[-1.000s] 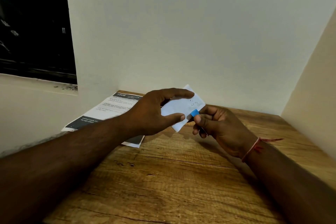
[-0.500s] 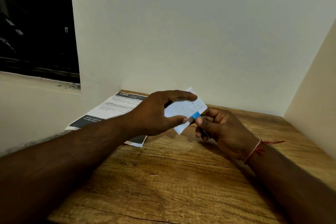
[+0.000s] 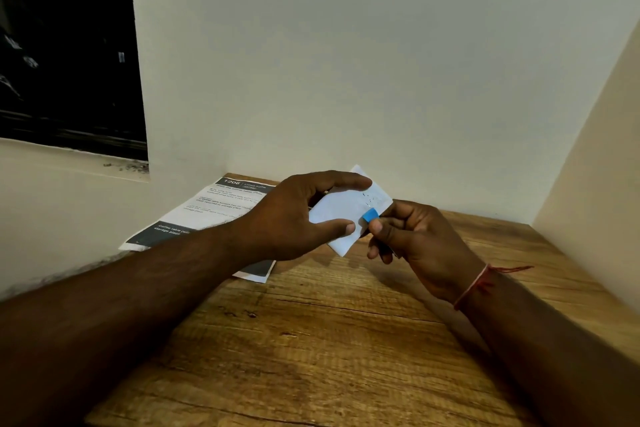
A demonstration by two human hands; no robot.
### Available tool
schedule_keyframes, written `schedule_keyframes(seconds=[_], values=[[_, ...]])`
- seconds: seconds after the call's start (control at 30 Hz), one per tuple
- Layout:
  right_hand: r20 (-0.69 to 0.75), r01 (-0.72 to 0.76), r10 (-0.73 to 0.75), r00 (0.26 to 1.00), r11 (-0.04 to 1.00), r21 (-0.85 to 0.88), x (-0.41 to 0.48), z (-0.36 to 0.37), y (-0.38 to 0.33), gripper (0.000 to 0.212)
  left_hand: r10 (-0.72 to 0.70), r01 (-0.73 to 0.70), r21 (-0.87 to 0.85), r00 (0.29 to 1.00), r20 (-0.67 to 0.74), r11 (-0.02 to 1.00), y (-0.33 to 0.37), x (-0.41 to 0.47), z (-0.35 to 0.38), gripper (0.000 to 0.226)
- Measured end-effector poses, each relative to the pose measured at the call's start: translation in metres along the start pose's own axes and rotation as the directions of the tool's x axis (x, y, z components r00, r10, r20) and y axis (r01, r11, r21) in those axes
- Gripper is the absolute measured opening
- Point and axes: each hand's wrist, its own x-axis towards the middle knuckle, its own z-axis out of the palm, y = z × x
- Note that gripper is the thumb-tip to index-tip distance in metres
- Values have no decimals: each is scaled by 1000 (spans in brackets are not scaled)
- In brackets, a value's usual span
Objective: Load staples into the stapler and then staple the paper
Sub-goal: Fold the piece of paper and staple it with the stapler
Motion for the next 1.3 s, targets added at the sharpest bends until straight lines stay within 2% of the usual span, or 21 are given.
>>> schedule_keyframes(seconds=[0.2,0.3,0.37,0.43,0.47,0.53,0.73,0.83,0.9,0.97,1.07,1.3], values=[[36,-81,79,996,995,64,1,-5,7,50,-30,30,15,999,-32,999,-10,2,3,51],[-53,-91,93,994,995,26,3,-10,7,48,-64,57,-66,993,-102,996,-16,5,2,43],[-119,-84,57,991,968,-238,3,-13,6,36,-117,91,-167,982,-151,982,-18,8,1,34],[-78,-83,46,996,799,-595,2,-13,7,31,-193,146,-246,965,-179,958,-20,10,-1,28],[-34,-76,74,997,711,-699,1,-12,8,31,-229,175,-272,956,-182,946,-20,12,-1,26],[15,-84,145,989,646,-759,-2,-8,5,32,-289,222,-324,941,-175,920,-20,13,-1,20],[6,-115,190,982,619,-777,-5,1,-2,43,-400,295,-448,903,-159,844,-19,12,4,8],[-46,-110,108,993,725,-680,-5,5,-3,51,-438,318,-493,887,-148,810,-19,11,5,12],[-82,-83,47,995,849,-522,-4,10,-6,45,-455,331,-499,878,-147,801,-19,11,6,14],[-96,-47,11,995,924,-380,-3,16,-8,38,-464,334,-526,875,-135,782,-19,11,7,16],[-87,-21,-5,996,956,-293,-5,23,-10,29,-468,342,-553,878,-101,760,-17,10,8,19],[-90,-49,26,996,964,-263,-10,27,-12,29,-479,351,-588,875,-72,729,-15,10,10,21]])
